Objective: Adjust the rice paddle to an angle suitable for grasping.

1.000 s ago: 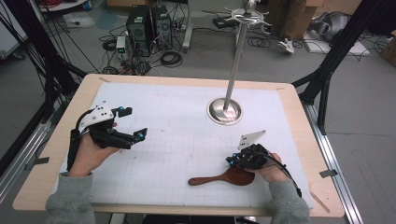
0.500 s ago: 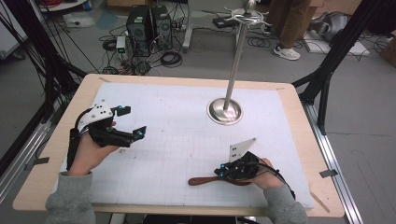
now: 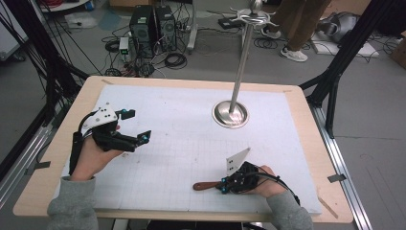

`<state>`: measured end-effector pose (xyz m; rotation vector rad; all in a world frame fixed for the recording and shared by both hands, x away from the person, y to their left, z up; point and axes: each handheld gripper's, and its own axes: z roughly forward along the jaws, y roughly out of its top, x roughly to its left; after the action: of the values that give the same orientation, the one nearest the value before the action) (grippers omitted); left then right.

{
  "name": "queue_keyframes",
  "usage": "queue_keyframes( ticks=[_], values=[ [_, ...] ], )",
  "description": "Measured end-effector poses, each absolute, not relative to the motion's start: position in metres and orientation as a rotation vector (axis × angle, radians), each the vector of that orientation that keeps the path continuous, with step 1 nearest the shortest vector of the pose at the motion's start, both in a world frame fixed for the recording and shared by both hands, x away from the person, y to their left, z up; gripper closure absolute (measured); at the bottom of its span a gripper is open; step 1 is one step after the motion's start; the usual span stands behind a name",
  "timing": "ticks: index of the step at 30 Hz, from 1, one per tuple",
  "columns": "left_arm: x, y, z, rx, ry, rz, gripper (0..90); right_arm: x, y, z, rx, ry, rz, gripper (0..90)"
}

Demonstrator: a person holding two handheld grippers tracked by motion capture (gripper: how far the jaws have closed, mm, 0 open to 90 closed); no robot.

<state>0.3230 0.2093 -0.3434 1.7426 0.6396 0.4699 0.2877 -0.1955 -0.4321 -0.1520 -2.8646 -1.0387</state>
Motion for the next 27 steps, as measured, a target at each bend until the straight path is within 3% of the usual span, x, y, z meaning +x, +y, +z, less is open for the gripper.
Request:
queue_keyframes(
  ticks=[27],
  values=[
    [0.319, 0.210, -0.348, 1.772, 0.656, 0.473, 4.3, 0.298, -0.187, -0.431, -0.271, -2.879, -1.022, 89.3]
  ],
)
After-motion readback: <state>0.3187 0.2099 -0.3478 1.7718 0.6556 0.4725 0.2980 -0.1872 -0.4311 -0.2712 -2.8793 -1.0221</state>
